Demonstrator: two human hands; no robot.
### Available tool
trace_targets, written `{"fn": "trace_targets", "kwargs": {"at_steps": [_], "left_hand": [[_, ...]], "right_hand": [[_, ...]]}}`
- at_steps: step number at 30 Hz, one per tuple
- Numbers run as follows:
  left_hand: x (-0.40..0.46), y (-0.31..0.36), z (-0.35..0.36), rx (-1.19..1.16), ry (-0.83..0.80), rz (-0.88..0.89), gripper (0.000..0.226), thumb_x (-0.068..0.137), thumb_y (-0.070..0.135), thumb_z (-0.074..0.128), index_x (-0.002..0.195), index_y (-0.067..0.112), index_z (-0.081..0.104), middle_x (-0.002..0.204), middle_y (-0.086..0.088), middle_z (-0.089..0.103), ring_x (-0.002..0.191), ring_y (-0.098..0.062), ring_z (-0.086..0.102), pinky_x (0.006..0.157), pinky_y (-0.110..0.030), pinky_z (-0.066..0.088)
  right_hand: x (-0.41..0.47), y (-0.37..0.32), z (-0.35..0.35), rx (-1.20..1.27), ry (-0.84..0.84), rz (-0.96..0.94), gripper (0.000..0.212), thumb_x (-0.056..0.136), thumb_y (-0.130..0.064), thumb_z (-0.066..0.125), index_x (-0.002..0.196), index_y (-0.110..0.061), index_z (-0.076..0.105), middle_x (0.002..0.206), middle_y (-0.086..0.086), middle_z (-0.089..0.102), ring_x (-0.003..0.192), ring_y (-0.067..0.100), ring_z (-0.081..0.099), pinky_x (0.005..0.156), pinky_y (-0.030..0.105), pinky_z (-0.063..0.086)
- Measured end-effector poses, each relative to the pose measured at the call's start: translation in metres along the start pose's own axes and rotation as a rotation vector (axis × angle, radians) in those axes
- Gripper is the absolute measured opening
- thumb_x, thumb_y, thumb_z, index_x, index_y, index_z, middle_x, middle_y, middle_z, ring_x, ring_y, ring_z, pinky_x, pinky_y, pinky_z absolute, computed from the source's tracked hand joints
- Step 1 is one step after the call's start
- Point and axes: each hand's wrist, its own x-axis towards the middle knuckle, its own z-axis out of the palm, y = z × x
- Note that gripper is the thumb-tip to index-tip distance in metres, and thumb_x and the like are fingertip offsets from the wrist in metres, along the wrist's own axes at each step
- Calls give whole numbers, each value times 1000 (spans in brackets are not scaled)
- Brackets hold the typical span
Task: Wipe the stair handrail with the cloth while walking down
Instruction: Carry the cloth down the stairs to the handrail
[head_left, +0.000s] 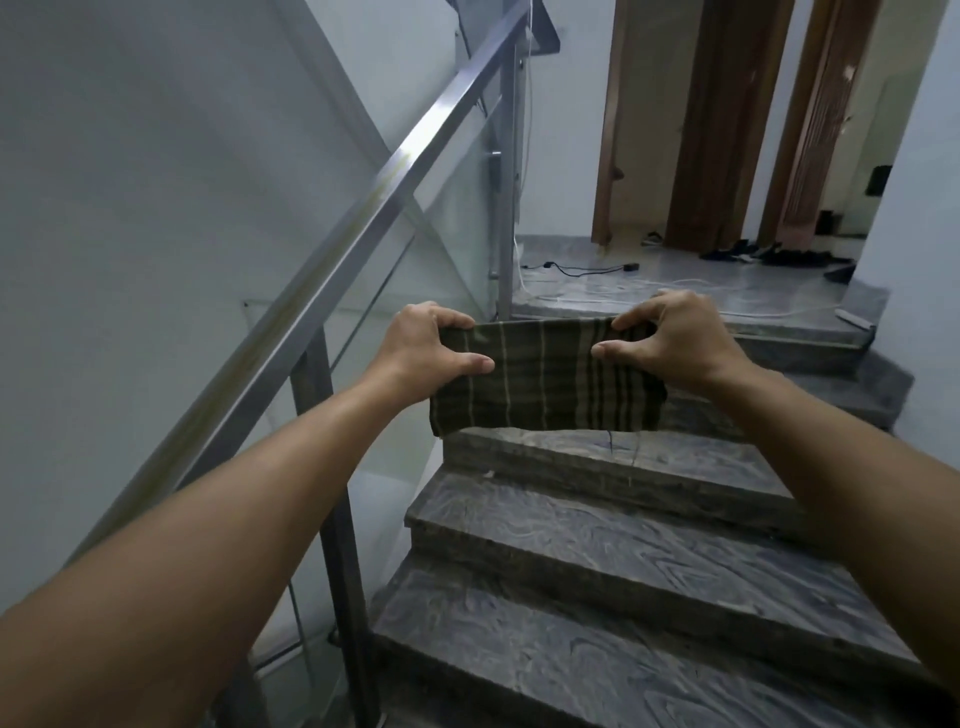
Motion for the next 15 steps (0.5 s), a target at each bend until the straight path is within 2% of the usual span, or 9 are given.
{"fn": "trace_targets", "kwargs": {"at_steps": [1, 4, 5, 8, 10, 13, 15], "left_hand": [[12, 2, -4, 7, 6, -1, 57, 63, 35, 86, 113, 14, 68, 111, -2, 65, 103, -14, 58, 82, -21, 44], [52, 0, -15, 18, 13, -5, 56, 64, 34, 86, 113, 14, 68, 110, -2, 65, 103, -15, 59, 81, -21, 46], [66, -2, -20, 26, 24, -4, 56, 64, 34, 86, 113, 13, 68, 109, -3, 65, 103, -16, 59, 83, -23, 48], [109, -10, -33, 44, 72, 6, 54, 65, 32, 85, 112, 12, 69, 108, -4, 65, 100, -16, 60, 83, -23, 49], [138, -19, -41, 54, 98, 10, 53, 66, 31, 85, 112, 11, 69, 108, -3, 66, 100, -14, 59, 80, -20, 48], [185, -32, -54, 26, 126, 4, 53, 65, 33, 85, 111, 12, 69, 106, -1, 65, 98, -14, 60, 83, -23, 50], [216, -39, -65, 27, 125, -5, 53, 66, 33, 85, 112, 12, 69, 102, 1, 63, 95, -13, 58, 78, -17, 48]], "right_hand": [[16, 1, -2, -2, 4, -5, 49, 63, -42, 82, 98, -8, 73, 93, 8, 70, 83, 19, 63, 74, 34, 56], [64, 3, -1, -25, -5, -28, 47, 65, -42, 82, 98, -9, 74, 90, 4, 66, 79, 17, 59, 65, 23, 47], [81, 4, 2, -33, 0, -33, 46, 65, -42, 82, 98, -10, 74, 90, 4, 65, 79, 17, 59, 65, 24, 47], [133, 4, 13, -19, 9, -43, 44, 67, -40, 82, 98, -10, 74, 94, 8, 66, 82, 22, 61, 74, 37, 54], [169, 4, 22, -17, 20, -64, 42, 68, -36, 82, 98, -9, 74, 95, 9, 67, 84, 22, 61, 73, 35, 53], [224, 1, 35, 3, 43, -76, 40, 69, -32, 82, 99, -7, 73, 94, 8, 65, 84, 21, 60, 70, 29, 49], [261, -3, 42, 4, 39, -64, 39, 70, -31, 82, 99, -8, 73, 94, 7, 65, 83, 20, 60, 71, 28, 47]]}}
